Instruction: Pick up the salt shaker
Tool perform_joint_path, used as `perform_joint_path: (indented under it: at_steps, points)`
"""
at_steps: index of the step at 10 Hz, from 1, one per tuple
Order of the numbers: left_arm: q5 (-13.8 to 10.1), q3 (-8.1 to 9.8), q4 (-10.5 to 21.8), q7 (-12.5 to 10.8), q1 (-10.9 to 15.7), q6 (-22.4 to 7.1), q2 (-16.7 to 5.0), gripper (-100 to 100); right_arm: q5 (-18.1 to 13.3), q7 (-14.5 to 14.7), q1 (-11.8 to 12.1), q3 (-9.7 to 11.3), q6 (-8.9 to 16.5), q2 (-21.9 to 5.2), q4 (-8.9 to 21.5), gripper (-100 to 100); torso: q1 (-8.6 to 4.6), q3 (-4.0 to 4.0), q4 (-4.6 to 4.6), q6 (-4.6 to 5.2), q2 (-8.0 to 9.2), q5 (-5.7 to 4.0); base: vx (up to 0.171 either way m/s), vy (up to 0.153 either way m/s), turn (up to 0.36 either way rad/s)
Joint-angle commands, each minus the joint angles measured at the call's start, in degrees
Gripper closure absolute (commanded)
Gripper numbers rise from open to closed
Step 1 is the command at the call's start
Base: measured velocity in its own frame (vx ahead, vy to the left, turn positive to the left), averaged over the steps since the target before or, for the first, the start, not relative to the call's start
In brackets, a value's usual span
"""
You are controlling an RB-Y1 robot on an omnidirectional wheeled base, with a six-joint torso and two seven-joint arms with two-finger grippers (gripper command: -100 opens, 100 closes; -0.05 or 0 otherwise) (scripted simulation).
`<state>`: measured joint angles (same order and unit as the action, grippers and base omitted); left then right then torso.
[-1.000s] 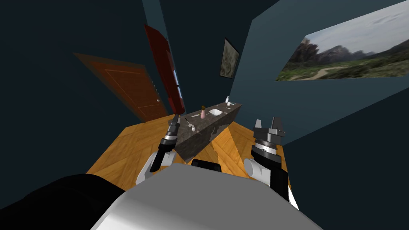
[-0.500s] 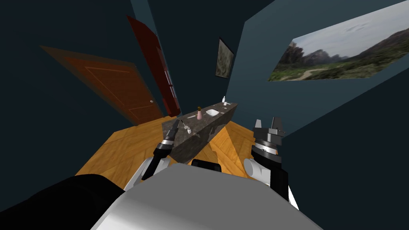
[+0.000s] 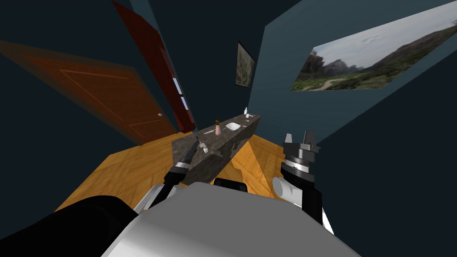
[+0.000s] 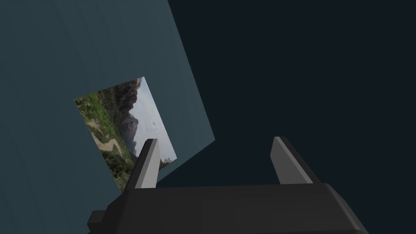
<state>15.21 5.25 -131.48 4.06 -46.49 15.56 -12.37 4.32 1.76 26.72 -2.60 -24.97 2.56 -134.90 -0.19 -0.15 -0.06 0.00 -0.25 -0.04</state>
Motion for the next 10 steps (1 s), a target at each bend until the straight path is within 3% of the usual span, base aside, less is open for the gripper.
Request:
perform_joint_path:
  at_steps: [1,2,10]
  points:
    - [1.32,0.55,0.06,-0.45,-2.62,-1.71,-1.42,-100,0.00,0.00,0.00,0.00,0.00,0.00,0.00,0,0.00,0.00,0.00,0.00,0.00,0.00,0.073,-0.049,-0.130]
    - [1.32,0.55,0.06,-0.45,-2.62,-1.71,-1.42,-100,0.00,0.00,0.00,0.00,0.00,0.00,0.00,0,0.00,0.00,0.00,0.01,0.00,0.00,0.055,-0.023,-0.062]
    - [6.93,3.49,1.61,-2.66,-14.54,-8.04,-7.78,-100,0.00,0.00,0.00,0.00,0.00,0.00,0.00,0,0.07,0.03,0.01,0.00,0.06,0.01,0.069,-0.032,-0.120]
